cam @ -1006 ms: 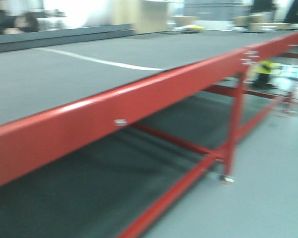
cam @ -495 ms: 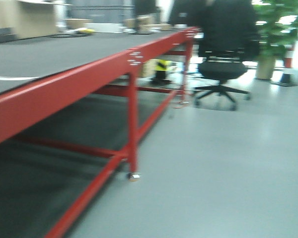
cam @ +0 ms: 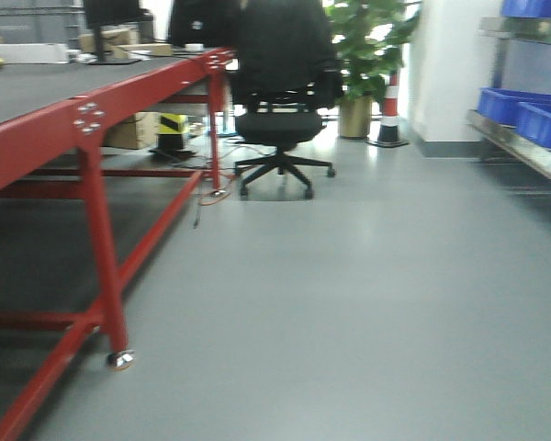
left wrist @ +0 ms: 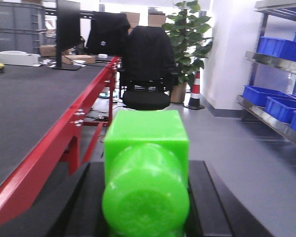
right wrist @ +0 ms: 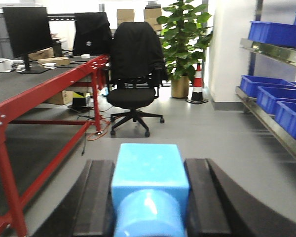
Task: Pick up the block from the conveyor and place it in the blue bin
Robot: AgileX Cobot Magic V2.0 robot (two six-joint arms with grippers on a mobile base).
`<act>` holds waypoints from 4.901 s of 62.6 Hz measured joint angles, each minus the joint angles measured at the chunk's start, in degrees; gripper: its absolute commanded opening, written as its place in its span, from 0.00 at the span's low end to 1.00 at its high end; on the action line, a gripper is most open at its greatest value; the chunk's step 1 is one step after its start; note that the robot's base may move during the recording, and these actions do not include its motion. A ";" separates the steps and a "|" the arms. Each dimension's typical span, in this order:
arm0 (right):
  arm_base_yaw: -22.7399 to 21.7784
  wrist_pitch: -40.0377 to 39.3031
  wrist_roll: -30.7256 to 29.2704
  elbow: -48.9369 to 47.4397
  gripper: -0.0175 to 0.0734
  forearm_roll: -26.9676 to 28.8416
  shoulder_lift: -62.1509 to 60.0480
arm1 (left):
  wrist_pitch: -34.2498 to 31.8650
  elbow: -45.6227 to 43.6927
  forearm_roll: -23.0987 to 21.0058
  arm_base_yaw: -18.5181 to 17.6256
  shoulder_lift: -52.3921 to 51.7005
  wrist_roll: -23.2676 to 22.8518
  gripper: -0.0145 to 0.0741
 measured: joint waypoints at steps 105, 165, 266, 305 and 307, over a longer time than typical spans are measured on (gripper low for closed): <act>0.00 0.00 0.00 0.00 0.01 0.00 0.00 | 0.14 0.00 0.00 0.00 0.00 0.00 0.04; 0.00 0.00 0.00 0.00 0.01 0.00 0.00 | 0.14 0.00 0.00 0.00 0.00 0.00 0.04; 0.00 0.00 0.00 0.00 0.01 0.00 0.00 | 0.14 0.00 0.00 0.00 0.00 0.00 0.04; 0.00 0.00 0.00 0.00 0.01 0.00 0.00 | 0.14 0.00 0.00 0.00 0.00 0.00 0.04; 0.00 0.00 0.00 0.00 0.01 0.00 0.00 | 0.14 0.00 0.00 0.00 0.00 0.00 0.04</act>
